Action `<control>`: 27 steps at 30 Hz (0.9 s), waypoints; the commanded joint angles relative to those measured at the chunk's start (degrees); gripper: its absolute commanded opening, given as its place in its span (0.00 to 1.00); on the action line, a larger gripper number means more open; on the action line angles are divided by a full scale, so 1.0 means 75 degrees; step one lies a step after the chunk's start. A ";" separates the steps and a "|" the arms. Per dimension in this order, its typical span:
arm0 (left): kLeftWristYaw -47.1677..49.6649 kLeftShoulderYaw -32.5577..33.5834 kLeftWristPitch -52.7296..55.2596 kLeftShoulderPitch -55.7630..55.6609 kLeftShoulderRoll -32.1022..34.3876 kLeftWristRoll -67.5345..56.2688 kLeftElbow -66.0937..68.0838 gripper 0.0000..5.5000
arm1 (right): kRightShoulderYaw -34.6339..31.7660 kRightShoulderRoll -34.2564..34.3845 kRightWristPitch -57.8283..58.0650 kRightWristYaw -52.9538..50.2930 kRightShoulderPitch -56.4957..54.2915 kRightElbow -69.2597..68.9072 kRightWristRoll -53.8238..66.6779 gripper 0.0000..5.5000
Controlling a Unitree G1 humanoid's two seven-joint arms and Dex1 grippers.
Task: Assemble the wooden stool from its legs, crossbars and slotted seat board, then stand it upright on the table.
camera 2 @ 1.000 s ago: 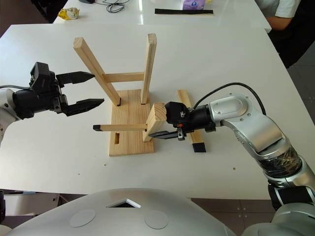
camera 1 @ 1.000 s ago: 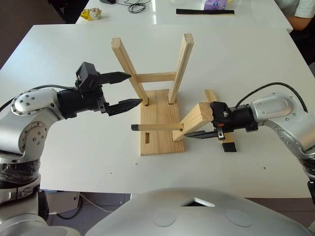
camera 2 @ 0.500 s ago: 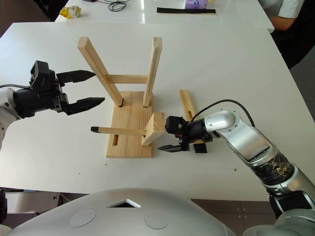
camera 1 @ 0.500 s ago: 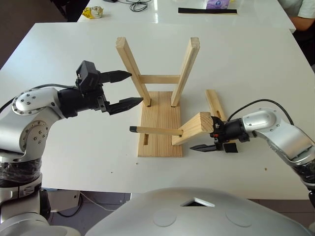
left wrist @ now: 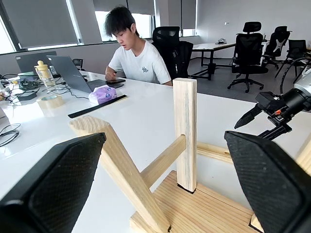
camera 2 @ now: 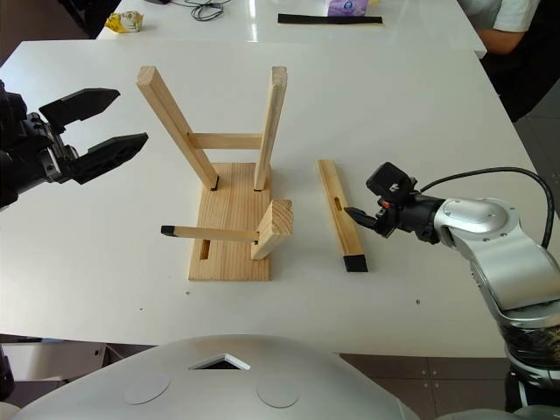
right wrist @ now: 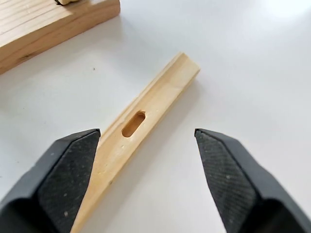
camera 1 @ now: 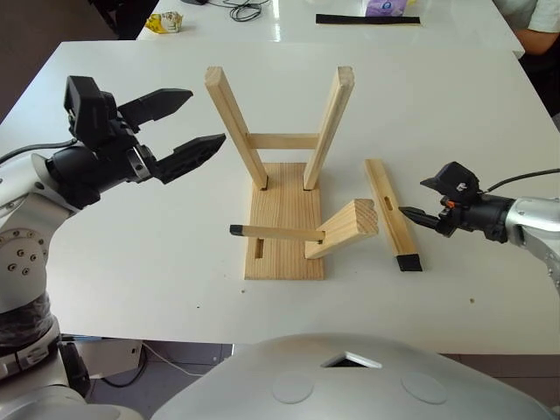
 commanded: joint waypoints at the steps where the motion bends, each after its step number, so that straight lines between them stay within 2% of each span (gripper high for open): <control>1: 0.0401 0.0152 0.0030 0.0393 -0.0157 0.0017 -0.0326 0.82 | -0.0728 0.1756 0.3209 -0.0875 -0.0795 -0.0521 0.0303 0.65; 5: 0.0605 0.0069 -0.0004 0.0549 -0.0249 0.0038 -0.0479 0.82 | -0.0783 0.2122 0.3596 -0.1521 -0.0807 -0.0396 0.0157 0.65; 20: 0.0931 -0.0053 -0.0107 0.0824 -0.0416 -0.0017 -0.0808 0.82 | -0.0449 0.1759 0.3598 -0.2261 -0.0581 -0.0606 0.1042 0.65; 27: 0.0960 -0.0150 -0.0113 0.0697 -0.0384 -0.0011 -0.0766 0.82 | -0.0047 0.1892 0.3594 -0.2695 -0.0084 -0.0458 0.1044 0.65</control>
